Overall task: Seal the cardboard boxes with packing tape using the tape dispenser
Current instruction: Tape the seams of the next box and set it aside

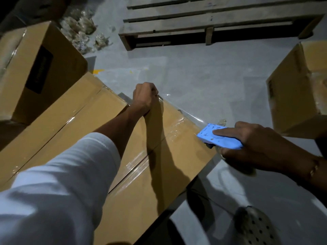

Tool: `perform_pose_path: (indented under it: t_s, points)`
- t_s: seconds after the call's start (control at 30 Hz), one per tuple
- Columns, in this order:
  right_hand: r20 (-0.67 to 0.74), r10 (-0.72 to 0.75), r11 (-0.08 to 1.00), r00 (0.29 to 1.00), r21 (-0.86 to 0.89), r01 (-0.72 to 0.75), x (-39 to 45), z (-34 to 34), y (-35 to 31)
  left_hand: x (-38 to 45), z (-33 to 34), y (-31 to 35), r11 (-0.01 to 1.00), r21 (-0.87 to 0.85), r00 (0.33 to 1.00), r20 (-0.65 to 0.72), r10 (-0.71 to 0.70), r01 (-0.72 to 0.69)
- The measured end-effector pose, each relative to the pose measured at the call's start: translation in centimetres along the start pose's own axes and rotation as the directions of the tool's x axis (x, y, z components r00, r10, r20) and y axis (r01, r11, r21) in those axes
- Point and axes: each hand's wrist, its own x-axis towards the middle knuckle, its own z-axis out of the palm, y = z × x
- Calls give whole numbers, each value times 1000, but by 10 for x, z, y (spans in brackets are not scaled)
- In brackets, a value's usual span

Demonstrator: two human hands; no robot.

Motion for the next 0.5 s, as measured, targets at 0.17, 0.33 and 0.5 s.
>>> perform_pose_path:
  t_s: [0.17,0.33,0.5]
  points:
    - [-1,2,1000,1000,21,-2,0,5,-6,1,4,-7,994,96,997,-49,62,-57]
    - [4,21,999,1000,25,-21,4,2,-8,0,8,-5,982,180,995,-73,72,-57]
    - [8,30,999,1000,28,-30,3,0,-11,-1,12,-7,984,168,992,-103,68,-50]
